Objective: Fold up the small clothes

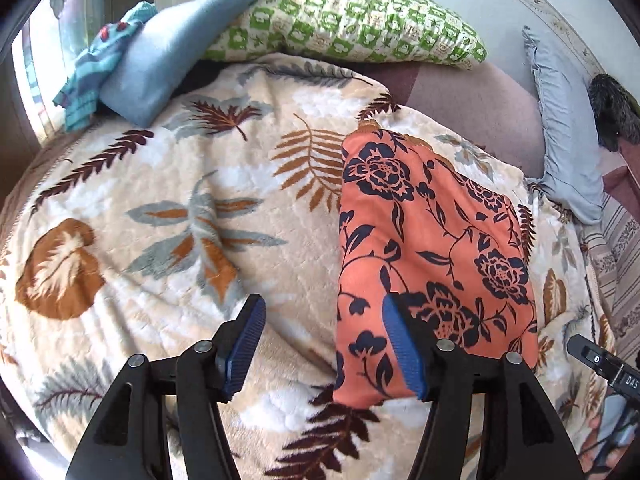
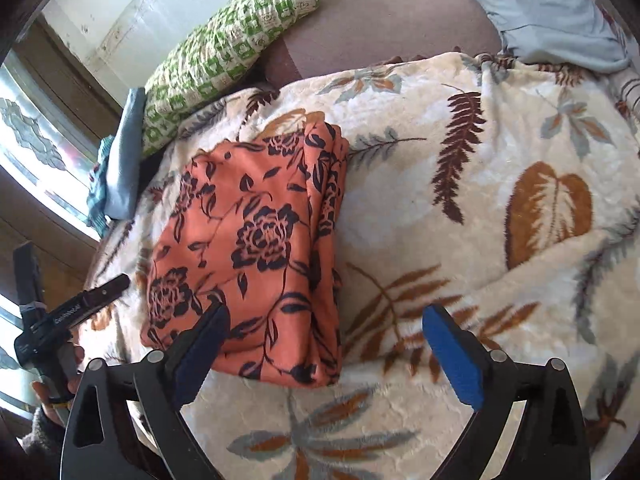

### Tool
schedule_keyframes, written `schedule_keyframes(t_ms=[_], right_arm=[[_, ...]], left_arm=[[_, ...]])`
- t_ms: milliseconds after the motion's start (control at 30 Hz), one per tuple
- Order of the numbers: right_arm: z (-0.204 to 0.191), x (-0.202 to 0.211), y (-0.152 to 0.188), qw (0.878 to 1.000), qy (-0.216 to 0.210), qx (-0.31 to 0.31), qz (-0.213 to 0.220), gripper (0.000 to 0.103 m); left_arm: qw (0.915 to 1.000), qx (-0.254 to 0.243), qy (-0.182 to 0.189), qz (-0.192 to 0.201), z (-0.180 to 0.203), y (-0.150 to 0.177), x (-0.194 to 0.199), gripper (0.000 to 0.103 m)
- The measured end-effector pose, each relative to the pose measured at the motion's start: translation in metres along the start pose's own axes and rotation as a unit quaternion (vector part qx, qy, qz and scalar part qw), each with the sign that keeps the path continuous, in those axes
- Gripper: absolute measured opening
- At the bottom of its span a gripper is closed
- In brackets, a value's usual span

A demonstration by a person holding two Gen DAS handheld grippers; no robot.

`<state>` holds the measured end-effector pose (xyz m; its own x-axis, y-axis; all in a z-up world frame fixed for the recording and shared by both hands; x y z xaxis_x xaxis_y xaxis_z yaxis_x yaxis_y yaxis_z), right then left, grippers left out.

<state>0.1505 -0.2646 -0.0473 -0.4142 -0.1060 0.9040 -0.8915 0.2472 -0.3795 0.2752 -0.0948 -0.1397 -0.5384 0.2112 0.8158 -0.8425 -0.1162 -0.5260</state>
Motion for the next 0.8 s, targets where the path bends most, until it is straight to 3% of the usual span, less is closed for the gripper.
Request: schedule_keyframes(t_ms=[67,167,333,633,800], right_arm=[[-0.013,0.007,0.017,0.998,0.042,0.036,-0.014,0.100],[-0.030,0.024,0.043,0.992,0.094,0.077,0.017,0.100],[-0.040,0.053,0.071,0.991,0.089,0.077,0.068,0.102],[-0.049,0.077,0.092,0.979,0.140,0.094,0.112,0.103],[-0.044,0.082,0.101,0.980,0.135,0.089,0.118,0.103]], left_arm=[[0.9991,-0.021,-0.019,0.030,0.007,0.020,0.020,0.067],[0.9956,-0.058,-0.050,0.053,0.024,0.052,0.042,0.070],[0.9891,-0.093,-0.074,0.087,0.047,0.097,0.077,0.070],[0.9866,-0.115,-0.084,0.080,0.057,0.123,0.095,0.070],[0.9893,-0.121,-0.059,0.055,0.060,0.126,0.096,0.070]])
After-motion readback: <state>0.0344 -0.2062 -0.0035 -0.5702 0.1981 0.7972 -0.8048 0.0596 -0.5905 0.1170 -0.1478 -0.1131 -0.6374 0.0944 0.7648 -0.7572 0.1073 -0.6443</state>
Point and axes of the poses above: each gripper's, at about its wrist camera, not at the fingertips, and x roughly against the way its jaws point, z to its right, y to its underside, the point moved 1 cm from there along -x, roughly the way its jaws point
